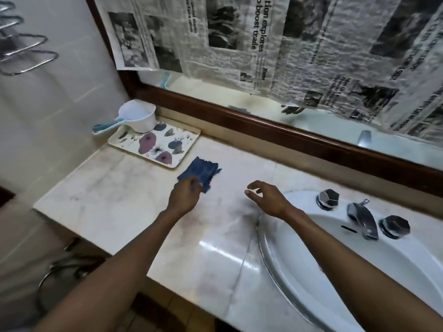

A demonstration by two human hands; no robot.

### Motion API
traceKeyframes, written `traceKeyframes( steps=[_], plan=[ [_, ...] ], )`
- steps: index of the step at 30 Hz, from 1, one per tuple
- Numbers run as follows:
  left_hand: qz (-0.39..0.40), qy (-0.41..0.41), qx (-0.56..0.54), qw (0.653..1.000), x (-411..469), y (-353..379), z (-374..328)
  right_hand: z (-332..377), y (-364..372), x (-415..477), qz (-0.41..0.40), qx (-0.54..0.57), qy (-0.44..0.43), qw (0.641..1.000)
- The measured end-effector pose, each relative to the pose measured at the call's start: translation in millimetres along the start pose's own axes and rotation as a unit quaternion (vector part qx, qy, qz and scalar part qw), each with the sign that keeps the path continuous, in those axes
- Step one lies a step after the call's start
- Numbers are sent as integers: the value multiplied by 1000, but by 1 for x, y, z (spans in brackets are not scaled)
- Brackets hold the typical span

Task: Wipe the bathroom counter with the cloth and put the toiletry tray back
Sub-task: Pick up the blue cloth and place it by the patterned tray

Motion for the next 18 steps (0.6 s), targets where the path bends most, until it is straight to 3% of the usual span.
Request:
traceKeyframes(
  steps=[5, 18],
  plan=[
    [7, 1, 44, 999, 45, -5, 44, -5, 40, 54, 17, -3, 15, 1000],
    [-63, 43, 63, 995, 122, 23, 66, -16, 71, 136, -79, -49, 26, 995]
  ],
)
Point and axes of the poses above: each hand's wrist, its own x-axis towards the middle knuckle, its own y-axis out of the palm, z = x × y, the point moved 10 cm from there along x, towards the middle knuckle, and after that the axes turned 2 degrees about -x, right-handed, at the moved point
